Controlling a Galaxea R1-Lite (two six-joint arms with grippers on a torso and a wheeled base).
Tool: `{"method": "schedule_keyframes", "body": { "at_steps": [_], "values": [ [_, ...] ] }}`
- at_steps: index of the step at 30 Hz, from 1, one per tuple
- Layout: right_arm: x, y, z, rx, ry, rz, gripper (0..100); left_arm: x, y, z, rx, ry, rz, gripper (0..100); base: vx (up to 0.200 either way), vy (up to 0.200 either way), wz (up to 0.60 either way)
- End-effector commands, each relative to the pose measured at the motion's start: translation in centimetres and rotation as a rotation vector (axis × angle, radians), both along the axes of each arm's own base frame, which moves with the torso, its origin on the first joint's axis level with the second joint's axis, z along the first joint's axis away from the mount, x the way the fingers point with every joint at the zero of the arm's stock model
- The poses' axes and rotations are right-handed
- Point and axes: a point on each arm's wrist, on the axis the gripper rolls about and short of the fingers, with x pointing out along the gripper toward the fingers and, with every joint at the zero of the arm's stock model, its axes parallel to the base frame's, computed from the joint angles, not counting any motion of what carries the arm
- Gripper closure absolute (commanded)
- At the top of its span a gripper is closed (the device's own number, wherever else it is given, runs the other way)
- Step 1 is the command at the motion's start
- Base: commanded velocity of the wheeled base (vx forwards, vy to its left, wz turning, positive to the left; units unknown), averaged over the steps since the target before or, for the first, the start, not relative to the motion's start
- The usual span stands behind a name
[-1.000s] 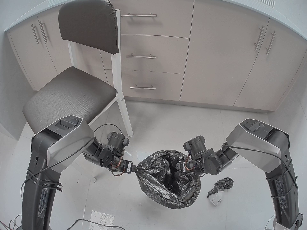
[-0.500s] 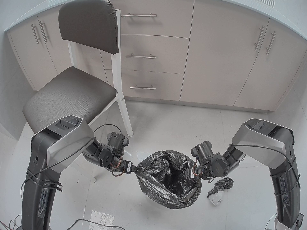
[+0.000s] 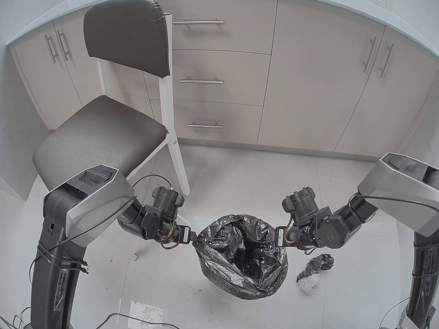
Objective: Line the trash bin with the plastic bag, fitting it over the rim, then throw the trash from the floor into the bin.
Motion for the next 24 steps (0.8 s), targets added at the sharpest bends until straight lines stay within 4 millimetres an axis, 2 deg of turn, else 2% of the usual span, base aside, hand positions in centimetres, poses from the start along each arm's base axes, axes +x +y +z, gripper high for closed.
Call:
{"method": "schedule_keyframes", "body": {
  "at_steps": [1,3,5,6,7,8,9,10,11,14,15,16,21,23,24],
  "values": [
    [-1.6,-1.4,5.8,0.123,-0.127,-0.017,0,-0.1,0.2,1.8,-0.169,-0.035,0.022,0,0.000,0.000,0.00],
    [-0.9,-2.3,6.9,0.155,-0.165,-0.039,0,-0.1,0.8,2.4,-0.217,-0.031,0.014,0,0.000,0.000,0.00],
    [2.4,-5.5,9.5,0.184,-0.254,-0.120,0,-0.1,1.5,3.3,-0.288,-0.016,-0.010,0,0.000,0.000,0.00],
    [2.6,-5.6,9.5,0.182,-0.255,-0.123,0,-0.1,1.5,3.3,-0.289,-0.015,-0.010,0,0.000,0.000,0.00],
    [5.1,-7.6,10.1,0.172,-0.261,-0.189,0,-0.1,1.5,3.3,-0.290,-0.013,-0.013,0,0.000,0.000,0.00],
    [6.6,-8.7,10.1,0.165,-0.253,-0.228,0,-0.1,1.5,3.2,-0.288,-0.013,-0.017,0,0.000,0.000,0.00],
    [7.9,-9.4,9.9,0.158,-0.245,-0.259,0,-0.1,1.5,3.2,-0.288,-0.013,-0.017,0,0.000,0.000,0.00],
    [8.3,-9.6,9.8,0.156,-0.241,-0.267,0,-0.1,1.4,3.2,-0.288,-0.012,-0.019,0,0.000,0.000,0.00],
    [10.7,-10.7,8.2,0.133,-0.218,-0.313,0,-0.2,1.4,3.2,-0.286,-0.011,-0.020,0,0.000,0.000,0.00],
    [14.2,-12.1,5.5,0.069,-0.234,-0.380,0,-0.1,1.5,3.1,-0.283,-0.013,-0.021,0,0.000,0.000,0.00],
    [14.3,-12.1,5.4,0.067,-0.235,-0.380,0,-0.1,1.5,3.1,-0.283,-0.013,-0.021,0,0.000,0.000,0.00],
    [15.9,-12.5,4.0,0.026,-0.226,-0.376,0,-0.1,1.5,3.1,-0.283,-0.013,-0.021,0,0.000,0.000,0.00],
    [18.7,-12.6,1.6,-0.002,-0.202,-0.369,0,-0.1,1.5,3.2,-0.286,-0.014,-0.020,0,0.000,0.000,0.00],
    [18.6,-12.8,-3.1,-0.038,-0.091,-0.371,0,-0.3,1.6,3.2,-0.286,-0.009,-0.025,0,0.000,0.000,0.00],
    [18.4,-12.9,-4.4,-0.051,-0.051,-0.370,0,-0.4,1.6,3.1,-0.285,-0.006,-0.026,0,0.000,0.000,0.00]
  ]
}}
